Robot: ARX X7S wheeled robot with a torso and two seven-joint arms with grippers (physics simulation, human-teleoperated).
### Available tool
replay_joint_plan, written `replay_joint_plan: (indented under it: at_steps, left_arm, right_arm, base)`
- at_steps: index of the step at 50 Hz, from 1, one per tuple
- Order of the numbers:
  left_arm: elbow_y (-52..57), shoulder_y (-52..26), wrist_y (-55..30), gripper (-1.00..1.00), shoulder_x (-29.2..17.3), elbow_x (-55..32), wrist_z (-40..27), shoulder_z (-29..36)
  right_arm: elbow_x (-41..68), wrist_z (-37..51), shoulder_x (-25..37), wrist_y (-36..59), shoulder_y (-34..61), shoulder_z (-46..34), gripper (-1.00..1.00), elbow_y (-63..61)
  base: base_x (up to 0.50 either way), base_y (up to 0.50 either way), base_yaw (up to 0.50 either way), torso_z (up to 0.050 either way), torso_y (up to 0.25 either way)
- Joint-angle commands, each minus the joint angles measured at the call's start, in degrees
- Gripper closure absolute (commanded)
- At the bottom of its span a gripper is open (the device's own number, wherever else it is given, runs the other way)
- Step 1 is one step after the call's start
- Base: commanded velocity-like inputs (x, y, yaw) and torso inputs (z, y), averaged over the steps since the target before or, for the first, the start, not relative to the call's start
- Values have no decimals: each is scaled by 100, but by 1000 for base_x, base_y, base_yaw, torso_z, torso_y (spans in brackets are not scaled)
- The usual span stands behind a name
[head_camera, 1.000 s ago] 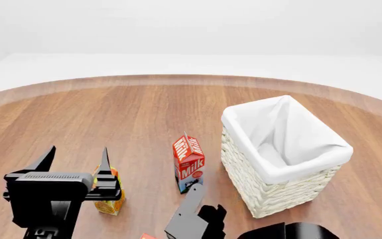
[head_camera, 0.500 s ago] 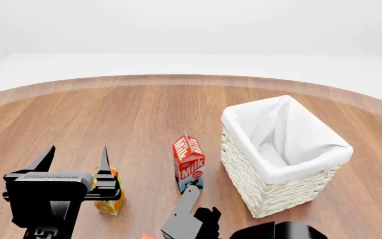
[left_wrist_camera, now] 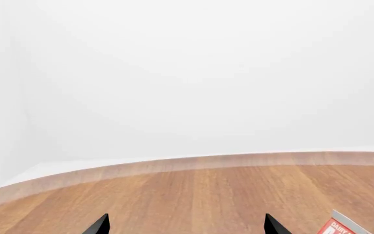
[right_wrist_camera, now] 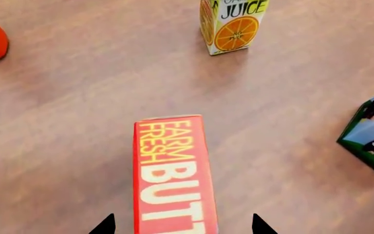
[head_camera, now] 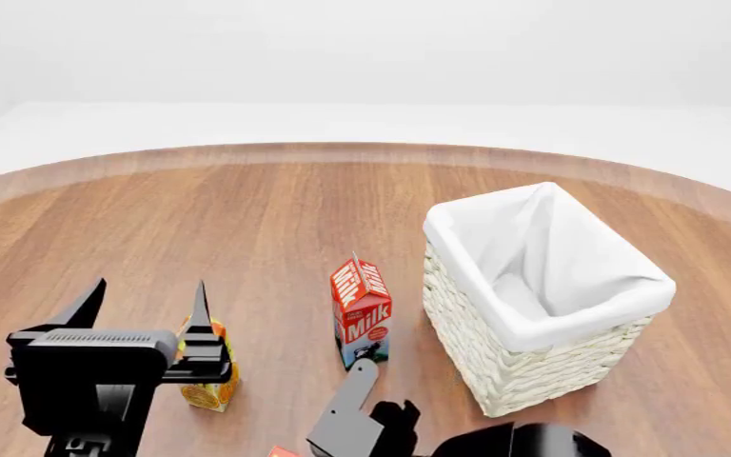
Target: Pick up the cream cheese box and the butter, and put them in the basket.
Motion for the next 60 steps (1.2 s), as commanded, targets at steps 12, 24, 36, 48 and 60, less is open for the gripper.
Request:
replay_joint_plan:
  at_steps: [12, 24, 36, 48, 60]
  left_arm:
    - [-31, -11, 27, -100, -14, -2, -10, 28]
    - [-11, -2, 25, -100, -25, -14, -28, 34]
    - [-21, -1, 43, -100, -29, -12, -33, 54]
    - [-30, -11, 50, -100, -39, -30, -37, 54]
    - [-16, -16, 38, -100, -52, -39, -56, 66]
  right_arm:
    - [-153, -226, -13, -241, -53, -222, -100, 228]
    - [-328, -364, -63, -440, -69, -327, -100, 588]
    - [-367, -380, -103, -453, -76, -430, -100, 630]
    - [-439, -461, -103, -537, -77, -521, -100, 750]
    - [-647, -603, -136, -766, -89, -653, -100, 1060]
  base:
    - [0, 0, 0, 0, 0]
    - [0, 0, 0, 0, 0]
    - [0, 0, 0, 0, 0]
    - [0, 0, 0, 0, 0]
    - [0, 0, 0, 0, 0]
